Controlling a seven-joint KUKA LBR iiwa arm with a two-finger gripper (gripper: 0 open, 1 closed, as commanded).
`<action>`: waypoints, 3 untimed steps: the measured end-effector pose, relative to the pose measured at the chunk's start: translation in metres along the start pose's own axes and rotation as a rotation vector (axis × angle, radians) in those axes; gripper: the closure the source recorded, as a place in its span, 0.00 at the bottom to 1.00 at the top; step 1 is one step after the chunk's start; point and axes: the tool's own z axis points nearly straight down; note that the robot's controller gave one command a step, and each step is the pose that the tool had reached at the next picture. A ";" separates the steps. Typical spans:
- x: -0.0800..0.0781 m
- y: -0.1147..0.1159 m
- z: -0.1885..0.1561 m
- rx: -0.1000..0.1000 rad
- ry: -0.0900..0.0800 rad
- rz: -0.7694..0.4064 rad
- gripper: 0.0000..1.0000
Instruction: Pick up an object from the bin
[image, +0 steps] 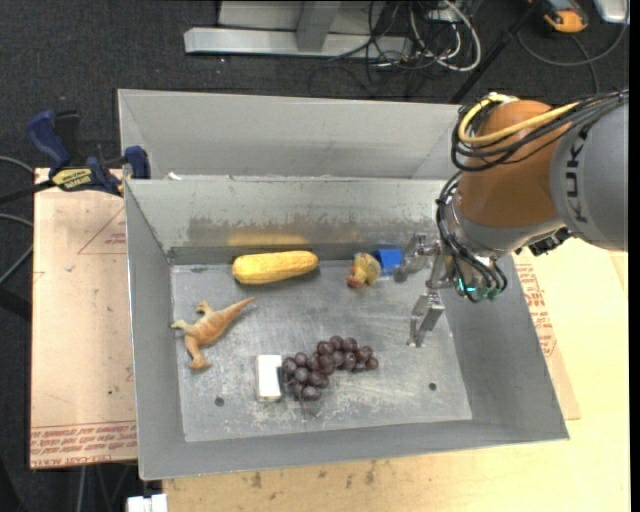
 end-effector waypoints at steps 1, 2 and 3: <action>-0.002 0.000 -0.004 0.001 -0.007 -0.001 0.00; 0.006 0.044 0.058 0.001 -0.012 -0.061 0.00; 0.007 0.063 0.075 0.000 -0.002 -0.213 0.00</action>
Offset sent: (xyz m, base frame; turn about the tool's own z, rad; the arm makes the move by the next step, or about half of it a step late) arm -0.0126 0.0703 -0.0964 -0.0960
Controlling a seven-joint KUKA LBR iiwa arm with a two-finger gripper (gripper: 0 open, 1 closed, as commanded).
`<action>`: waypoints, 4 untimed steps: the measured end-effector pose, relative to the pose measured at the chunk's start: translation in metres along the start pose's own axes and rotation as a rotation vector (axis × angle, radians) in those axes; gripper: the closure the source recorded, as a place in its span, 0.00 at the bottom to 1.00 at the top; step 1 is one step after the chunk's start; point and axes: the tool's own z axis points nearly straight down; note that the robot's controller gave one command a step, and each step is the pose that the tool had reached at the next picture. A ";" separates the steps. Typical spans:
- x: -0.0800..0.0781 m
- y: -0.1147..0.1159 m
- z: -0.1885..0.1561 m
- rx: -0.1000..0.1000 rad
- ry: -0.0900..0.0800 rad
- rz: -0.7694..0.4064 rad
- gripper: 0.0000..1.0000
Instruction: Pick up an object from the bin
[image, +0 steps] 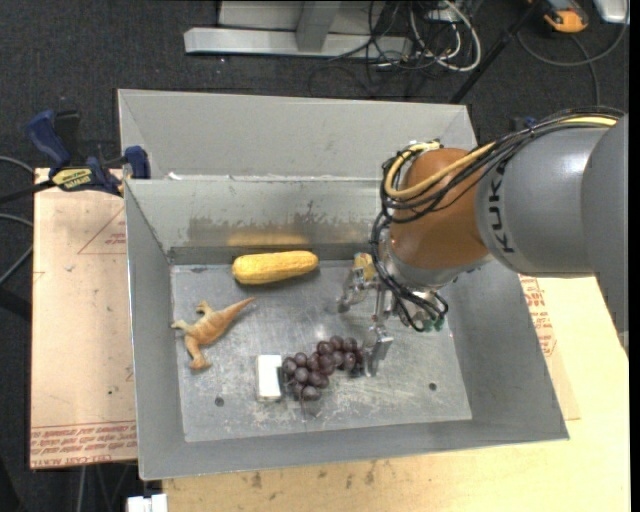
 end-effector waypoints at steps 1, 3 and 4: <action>0.016 0.045 -0.012 0.000 -0.003 -0.081 0.00; 0.025 0.047 0.017 0.006 -0.019 -0.186 1.00; 0.025 0.047 0.017 0.006 -0.019 -0.186 1.00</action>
Offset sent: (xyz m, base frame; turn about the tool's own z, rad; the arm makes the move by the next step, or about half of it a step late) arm -0.0180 0.0371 -0.0217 -0.1578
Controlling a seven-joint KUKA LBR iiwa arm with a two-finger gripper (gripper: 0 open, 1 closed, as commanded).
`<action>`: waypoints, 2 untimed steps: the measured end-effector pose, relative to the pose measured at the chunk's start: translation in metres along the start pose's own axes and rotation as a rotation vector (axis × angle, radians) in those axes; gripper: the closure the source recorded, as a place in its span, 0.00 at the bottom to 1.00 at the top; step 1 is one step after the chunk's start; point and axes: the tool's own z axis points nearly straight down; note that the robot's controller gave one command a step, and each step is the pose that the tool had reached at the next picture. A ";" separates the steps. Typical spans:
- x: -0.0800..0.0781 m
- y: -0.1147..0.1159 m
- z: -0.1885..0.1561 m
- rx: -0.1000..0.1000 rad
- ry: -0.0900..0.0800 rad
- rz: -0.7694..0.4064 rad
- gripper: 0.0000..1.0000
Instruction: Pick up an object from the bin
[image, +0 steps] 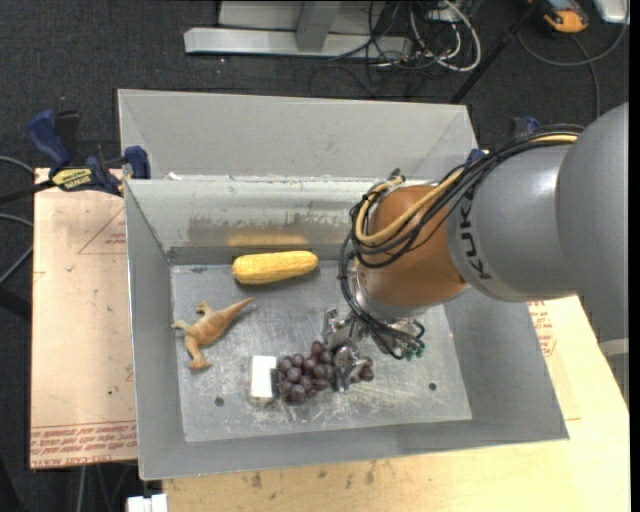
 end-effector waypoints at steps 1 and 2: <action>0.000 0.000 -0.002 -0.001 0.002 0.000 1.00; 0.000 0.000 -0.003 -0.003 0.008 0.001 1.00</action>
Offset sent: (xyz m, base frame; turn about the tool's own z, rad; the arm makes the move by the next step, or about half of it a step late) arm 0.0000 0.0000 0.0037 0.0000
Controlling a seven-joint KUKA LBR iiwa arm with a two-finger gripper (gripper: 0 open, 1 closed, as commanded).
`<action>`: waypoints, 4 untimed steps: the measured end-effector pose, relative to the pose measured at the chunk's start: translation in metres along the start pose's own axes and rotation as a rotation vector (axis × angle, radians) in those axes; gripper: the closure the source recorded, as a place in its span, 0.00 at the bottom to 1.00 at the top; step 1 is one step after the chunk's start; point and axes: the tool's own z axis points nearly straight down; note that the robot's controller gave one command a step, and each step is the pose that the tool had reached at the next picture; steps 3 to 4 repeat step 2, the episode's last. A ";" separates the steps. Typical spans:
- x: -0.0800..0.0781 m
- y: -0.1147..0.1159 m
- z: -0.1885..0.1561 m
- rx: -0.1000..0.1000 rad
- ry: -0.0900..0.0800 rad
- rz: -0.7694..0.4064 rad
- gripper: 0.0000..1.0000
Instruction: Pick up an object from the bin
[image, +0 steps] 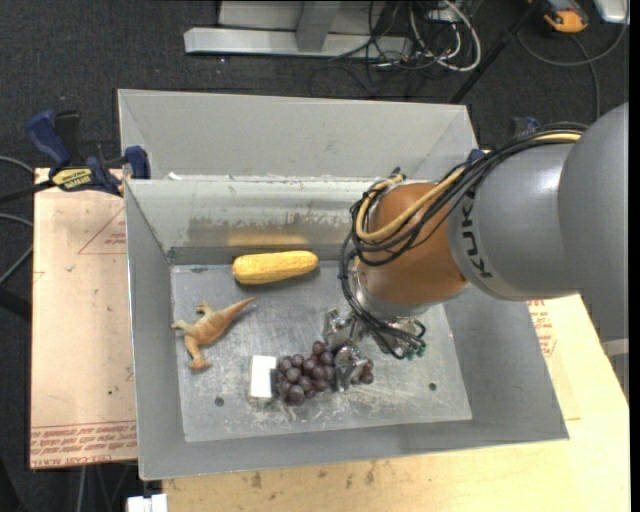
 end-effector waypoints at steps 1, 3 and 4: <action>-0.001 0.000 0.000 -0.001 0.003 0.001 1.00; -0.001 0.000 -0.001 -0.002 0.005 0.001 1.00; -0.001 0.000 -0.001 -0.002 0.005 0.001 1.00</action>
Offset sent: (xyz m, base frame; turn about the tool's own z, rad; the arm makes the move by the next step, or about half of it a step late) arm 0.0000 0.0000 0.0577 0.0000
